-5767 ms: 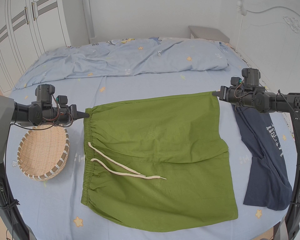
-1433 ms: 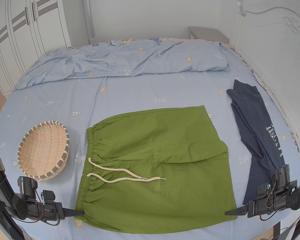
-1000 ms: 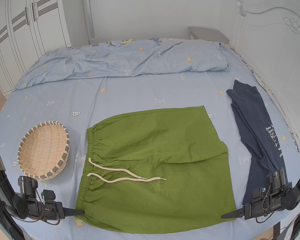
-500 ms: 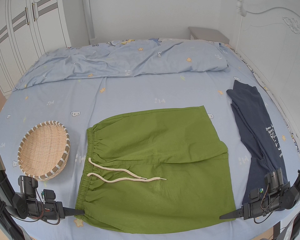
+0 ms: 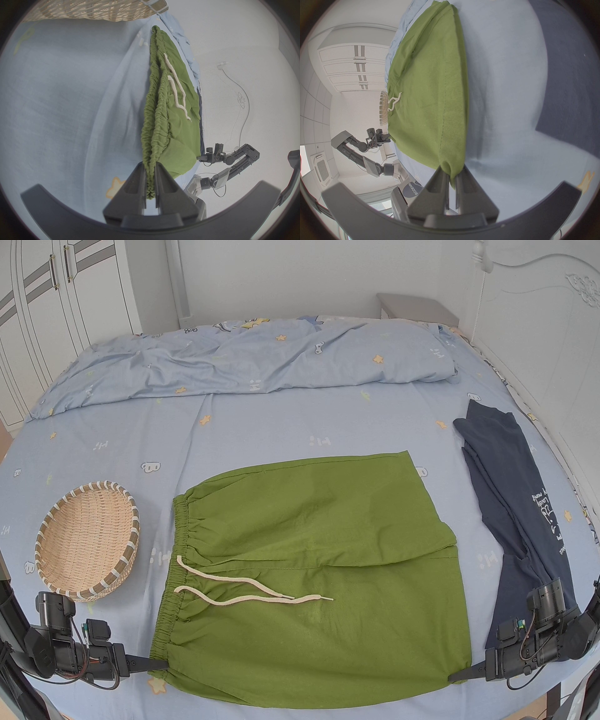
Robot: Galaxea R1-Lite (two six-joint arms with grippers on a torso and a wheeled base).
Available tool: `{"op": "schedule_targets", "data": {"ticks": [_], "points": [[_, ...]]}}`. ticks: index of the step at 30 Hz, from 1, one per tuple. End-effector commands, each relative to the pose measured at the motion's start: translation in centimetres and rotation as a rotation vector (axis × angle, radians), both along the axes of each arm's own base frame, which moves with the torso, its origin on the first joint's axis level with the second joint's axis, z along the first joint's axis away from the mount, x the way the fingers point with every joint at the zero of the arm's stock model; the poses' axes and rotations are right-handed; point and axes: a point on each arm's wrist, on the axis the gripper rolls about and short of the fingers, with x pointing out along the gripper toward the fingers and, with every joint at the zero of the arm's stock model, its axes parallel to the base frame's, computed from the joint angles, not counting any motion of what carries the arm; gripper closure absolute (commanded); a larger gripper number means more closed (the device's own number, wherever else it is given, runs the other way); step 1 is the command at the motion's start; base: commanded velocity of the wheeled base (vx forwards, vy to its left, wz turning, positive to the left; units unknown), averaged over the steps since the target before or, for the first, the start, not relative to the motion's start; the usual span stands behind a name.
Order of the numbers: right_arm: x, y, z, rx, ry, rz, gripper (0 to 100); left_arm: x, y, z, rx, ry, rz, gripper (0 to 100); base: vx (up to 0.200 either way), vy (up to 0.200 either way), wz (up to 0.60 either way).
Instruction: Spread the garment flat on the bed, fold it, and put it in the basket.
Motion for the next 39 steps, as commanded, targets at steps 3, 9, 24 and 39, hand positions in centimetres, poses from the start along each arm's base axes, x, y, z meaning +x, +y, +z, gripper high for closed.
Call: {"op": "schedule_targets", "data": {"ticks": [3,9,24,39], "points": [[-1.4,-0.6,-0.2,-0.01,0.032,-0.023,100,-0.4,0.4,-0.1,-0.004,0.018,0.031,100,0.0,0.0,0.0],[-3.0,-0.6,0.8,-0.024,0.014,-0.021,100,-1.9,0.5,0.2,-0.015,0.091,0.065,100,0.0,0.0,0.0],[-4.3,-0.7,1.9,-0.071,0.028,-0.011,100,-5.6,0.7,1.1,0.022,0.138,0.045,100,0.0,0.0,0.0],[0.7,-0.2,16.8,-0.036,-0.157,-0.026,100,-0.9,-0.1,11.9,-0.021,0.145,-0.004,100,0.0,0.0,0.0]]}}
